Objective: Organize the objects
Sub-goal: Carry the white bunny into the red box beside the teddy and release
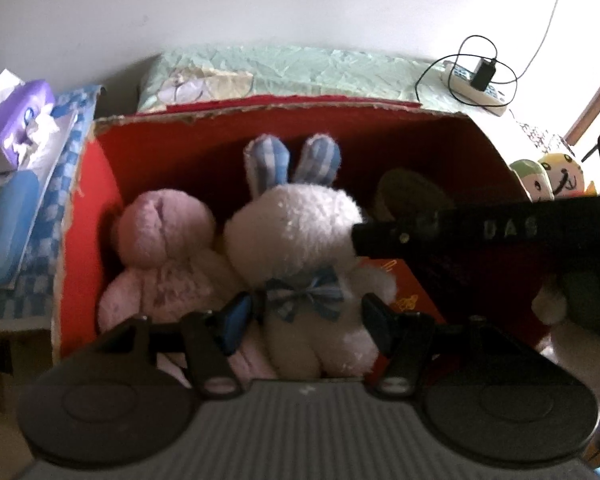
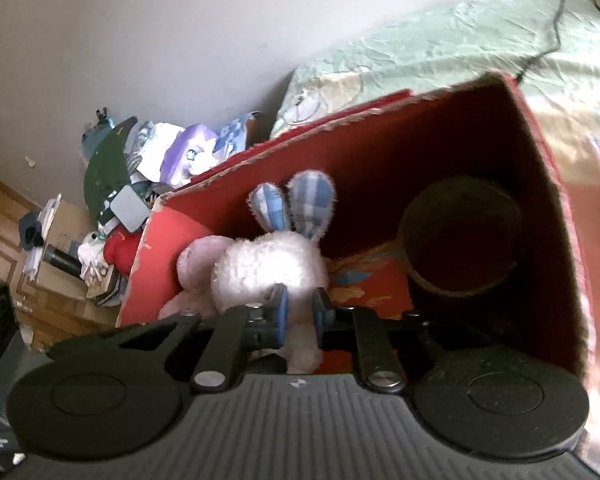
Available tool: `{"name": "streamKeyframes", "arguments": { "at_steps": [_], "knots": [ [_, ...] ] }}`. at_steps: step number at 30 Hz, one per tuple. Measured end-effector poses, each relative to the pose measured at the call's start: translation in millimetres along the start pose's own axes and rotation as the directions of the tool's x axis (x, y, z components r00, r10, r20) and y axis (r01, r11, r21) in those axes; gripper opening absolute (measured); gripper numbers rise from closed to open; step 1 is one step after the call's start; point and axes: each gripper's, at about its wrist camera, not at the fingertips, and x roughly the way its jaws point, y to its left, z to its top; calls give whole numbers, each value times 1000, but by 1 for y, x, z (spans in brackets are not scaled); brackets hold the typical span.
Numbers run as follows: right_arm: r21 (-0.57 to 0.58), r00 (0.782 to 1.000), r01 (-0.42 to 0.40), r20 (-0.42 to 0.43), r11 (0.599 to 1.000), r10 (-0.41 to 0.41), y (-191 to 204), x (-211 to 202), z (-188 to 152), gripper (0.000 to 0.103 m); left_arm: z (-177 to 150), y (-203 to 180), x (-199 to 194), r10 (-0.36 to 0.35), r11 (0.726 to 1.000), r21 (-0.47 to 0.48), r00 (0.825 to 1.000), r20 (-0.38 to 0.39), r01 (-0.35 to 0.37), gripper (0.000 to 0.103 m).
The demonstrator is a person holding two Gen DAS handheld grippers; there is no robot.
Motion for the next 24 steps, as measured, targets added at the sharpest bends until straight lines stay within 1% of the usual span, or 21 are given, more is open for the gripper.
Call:
{"name": "streamKeyframes", "arguments": {
  "at_steps": [3,5,11,13,14,17,21,24],
  "knots": [
    [-13,1000,6,-17,1000,-6,0,5,0,13,3,-3,3,18,1000,-2,1000,-7,-18,64],
    [0,1000,-2,-29,1000,2,-4,6,0,13,3,-5,5,31,1000,5,999,-10,-31,64],
    [12,1000,-16,-8,1000,16,-6,-4,-1,17,4,-10,6,59,998,-1,998,-15,-59,65],
    [25,1000,-7,-5,1000,7,-8,-7,-3,27,3,-10,6,69,998,-4,998,-15,-69,65],
    [36,1000,-5,-4,999,5,-10,-9,-3,29,2,-11,5,74,997,-3,997,-14,-75,65],
    [61,1000,-25,-1,998,25,-15,-15,-7,29,1,-14,4,87,996,-6,996,-14,-87,65],
    [35,1000,-16,23,999,15,-13,-27,-12,29,-2,-20,-5,122,993,8,993,7,-122,65],
    [32,999,-19,31,999,18,-13,-33,-17,29,-4,-25,-11,132,991,7,991,17,-133,65]
  ]
}}
